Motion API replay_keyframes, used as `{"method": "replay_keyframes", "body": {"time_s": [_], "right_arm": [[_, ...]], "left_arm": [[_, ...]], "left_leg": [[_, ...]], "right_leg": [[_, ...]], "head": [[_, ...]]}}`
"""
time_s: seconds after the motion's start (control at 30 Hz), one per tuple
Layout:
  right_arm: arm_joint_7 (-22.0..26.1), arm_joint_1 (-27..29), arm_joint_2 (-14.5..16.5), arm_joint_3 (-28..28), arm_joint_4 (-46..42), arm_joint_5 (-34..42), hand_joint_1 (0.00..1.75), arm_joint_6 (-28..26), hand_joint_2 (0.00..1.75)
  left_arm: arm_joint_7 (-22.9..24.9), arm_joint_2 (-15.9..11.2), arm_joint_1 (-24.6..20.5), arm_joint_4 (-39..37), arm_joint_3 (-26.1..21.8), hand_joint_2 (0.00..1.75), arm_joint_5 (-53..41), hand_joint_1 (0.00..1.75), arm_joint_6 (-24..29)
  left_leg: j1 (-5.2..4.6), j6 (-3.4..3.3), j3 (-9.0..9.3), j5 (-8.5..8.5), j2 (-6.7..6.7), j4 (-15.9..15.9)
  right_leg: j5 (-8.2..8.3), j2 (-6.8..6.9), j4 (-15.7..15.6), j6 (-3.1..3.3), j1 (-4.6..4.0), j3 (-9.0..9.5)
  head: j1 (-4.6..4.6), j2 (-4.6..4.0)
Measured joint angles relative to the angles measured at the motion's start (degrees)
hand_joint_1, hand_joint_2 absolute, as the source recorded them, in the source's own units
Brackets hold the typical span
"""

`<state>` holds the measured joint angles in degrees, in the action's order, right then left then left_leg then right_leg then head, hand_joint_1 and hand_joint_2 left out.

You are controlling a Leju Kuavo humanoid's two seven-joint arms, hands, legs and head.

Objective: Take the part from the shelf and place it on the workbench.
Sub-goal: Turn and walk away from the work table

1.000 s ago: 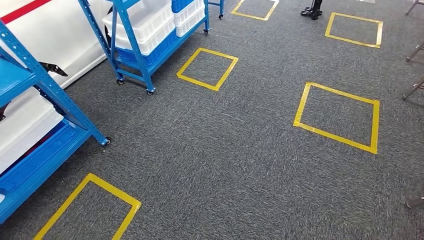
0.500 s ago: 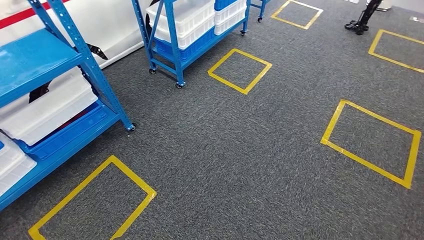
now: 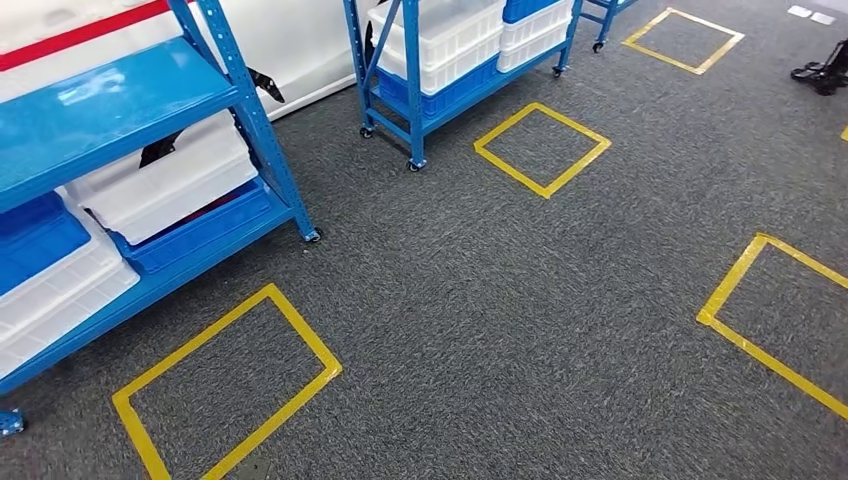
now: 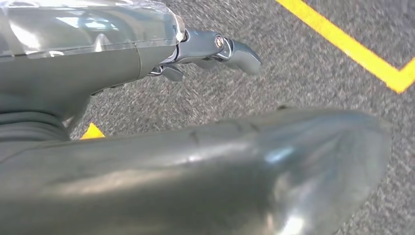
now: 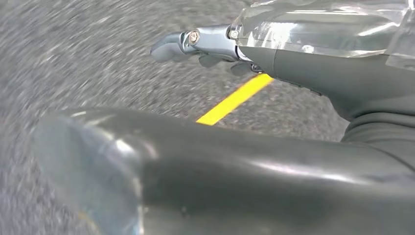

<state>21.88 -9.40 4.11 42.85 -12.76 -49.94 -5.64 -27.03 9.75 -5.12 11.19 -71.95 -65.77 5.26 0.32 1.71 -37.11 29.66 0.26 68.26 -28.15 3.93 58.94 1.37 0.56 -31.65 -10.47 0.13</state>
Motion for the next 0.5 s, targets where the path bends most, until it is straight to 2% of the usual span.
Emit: {"method": "replay_keyframes", "body": {"time_s": [0.07,0.1,0.13,0.2,0.23,0.27,0.33,0.37,0.4,0.43,0.47,0.5], "right_arm": [[0.5,-0.4,0.2,-0.6,0.0,-0.2,0.0,0.2,0.0],[0.8,-0.5,0.3,-0.9,0.0,-0.2,0.0,0.2,0.0],[1.0,-0.6,0.4,-1.2,0.0,-0.2,0.0,0.2,0.0],[1.2,-0.8,0.6,-1.6,0.0,-0.1,0.0,0.1,0.0],[1.1,-0.9,0.7,-1.8,0.0,-0.1,0.0,0.0,0.0],[1.0,-0.7,0.8,-2.0,0.0,-0.1,0.0,-0.1,0.0],[0.4,-0.1,1.0,-2.3,0.0,-0.3,0.0,-0.6,0.0],[-0.1,0.4,1.1,-2.4,0.1,-0.5,0.0,-0.9,0.0],[-0.7,0.9,1.2,-2.5,0.1,-0.8,0.0,-1.3,0.0],[-1.6,1.4,1.2,-2.7,0.2,-1.3,0.0,-1.7,0.0],[-2.8,1.9,1.2,-3.0,0.2,-2.1,0.0,-2.3,0.0],[-4.4,2.4,1.2,-3.4,0.3,-3.3,0.0,-3.1,0.0]], "left_arm": [[-1.0,-0.2,-0.1,0.0,0.5,0.0,0.0,0.0,-0.2],[-1.4,-0.3,-0.2,0.0,0.8,0.0,0.0,0.0,-0.4],[-1.6,-0.4,-0.2,0.0,1.0,0.0,0.0,0.0,-0.6],[-1.5,-0.6,0.1,0.0,1.2,0.0,0.0,0.0,-0.7],[-1.2,-0.6,0.2,0.0,1.2,0.0,0.0,0.0,-0.7],[-0.8,-0.7,0.3,0.0,1.2,0.0,0.0,0.0,-0.6],[0.3,-0.8,0.1,0.0,1.2,0.0,0.0,0.0,-0.5],[0.8,-0.9,0.0,0.0,1.2,0.0,0.1,0.0,-0.5],[1.4,-0.9,-0.1,0.0,1.2,0.0,0.2,0.0,-0.5],[1.9,-0.9,0.0,0.0,1.2,0.0,0.2,0.0,-0.4],[2.6,-1.0,0.1,0.0,1.1,0.0,0.4,0.0,-0.3],[3.3,-1.0,0.2,0.0,1.1,0.0,0.8,0.0,-0.2]], "left_leg": [[-0.48,-0.69,3.73,-2.66,2.47,-7.3],[-0.75,-1.07,4.6,-3.07,3.21,-9.2],[-1.02,-1.41,4.83,-2.99,3.41,-9.9],[-0.93,-2.01,4.89,-3.27,2.16,-10.4],[-0.75,-2.33,5.12,-3.46,1.63,-10.7],[-0.52,-2.64,5.35,-3.69,1.1,-11.1],[-0.34,-3.02,5.51,-3.88,-0.1,-11.3],[-0.35,-3.09,5.45,-3.88,-0.88,-11.3],[-0.36,-3.1,5.44,-3.86,-1.72,-11.2],[-0.34,-3.05,5.49,-3.81,-2.6,-11.1],[-0.29,-2.93,5.57,-3.73,-3.48,-11.0],[-0.21,-2.74,5.65,-3.59,-4.3,-10.8]], "right_leg": [[-0.32,1.35,0.0,-0.39,-0.21,0.34],[-0.45,1.94,0.0,-0.67,-0.31,0.47],[-0.56,2.52,0.0,-0.96,-0.37,0.58],[-0.82,3.14,0.0,-1.56,-0.29,0.95],[-1.32,2.31,0.5,-1.84,-0.22,0.95],[-2.36,0.86,1.8,-2.08,-0.16,0.45],[-5.82,-2.46,8.1,-2.33,0.04,-2.48],[-7.42,-3.22,12.0,-2.38,0.11,-4.49],[-8.16,-3.54,14.9,-2.44,0.18,-6.08],[-7.69,-3.66,15.9,-2.49,0.23,-6.81],[-6.03,-3.8,14.5,-2.53,0.31,-6.45],[-3.59,-4.24,11.0,-2.56,0.45,-5.09]], "head": [[0.01,-0.01],[0.01,0.0],[0.01,0.0],[0.01,0.0],[0.01,0.0],[0.02,-0.01],[0.03,-0.01],[0.04,0.0],[0.04,0.0],[0.03,0.0],[0.03,0.0],[0.03,0.0]]}}
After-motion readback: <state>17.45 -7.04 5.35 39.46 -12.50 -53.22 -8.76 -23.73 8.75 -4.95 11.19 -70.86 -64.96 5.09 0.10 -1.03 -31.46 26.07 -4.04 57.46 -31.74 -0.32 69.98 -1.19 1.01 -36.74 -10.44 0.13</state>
